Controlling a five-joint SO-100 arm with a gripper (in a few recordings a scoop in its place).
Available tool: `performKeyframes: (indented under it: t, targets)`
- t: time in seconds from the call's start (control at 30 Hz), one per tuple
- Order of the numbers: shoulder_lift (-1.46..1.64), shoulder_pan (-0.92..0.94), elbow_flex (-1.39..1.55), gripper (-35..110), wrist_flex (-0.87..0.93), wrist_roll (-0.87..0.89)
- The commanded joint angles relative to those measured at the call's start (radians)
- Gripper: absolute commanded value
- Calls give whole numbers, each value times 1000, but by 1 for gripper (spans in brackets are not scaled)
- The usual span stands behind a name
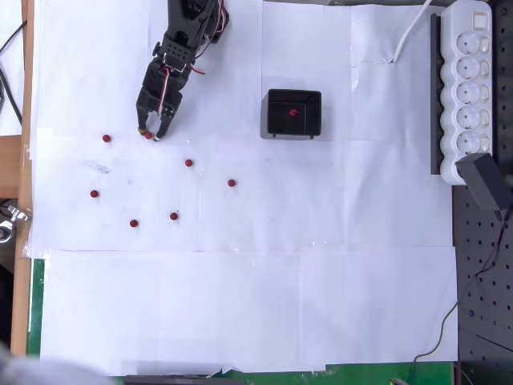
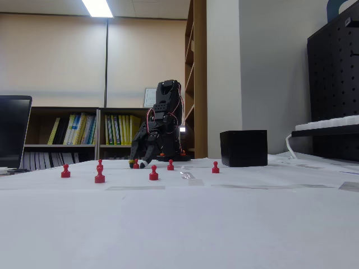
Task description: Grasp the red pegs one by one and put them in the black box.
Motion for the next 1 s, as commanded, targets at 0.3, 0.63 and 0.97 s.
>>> performKeyframes:
  t: [0.3,0.63,0.97]
  targets:
    - [-245,-5,525,0,1233,-74]
    - [-172,-440,1229,0,1999,-364]
    - [80,-1042,1466,0,1928,-735]
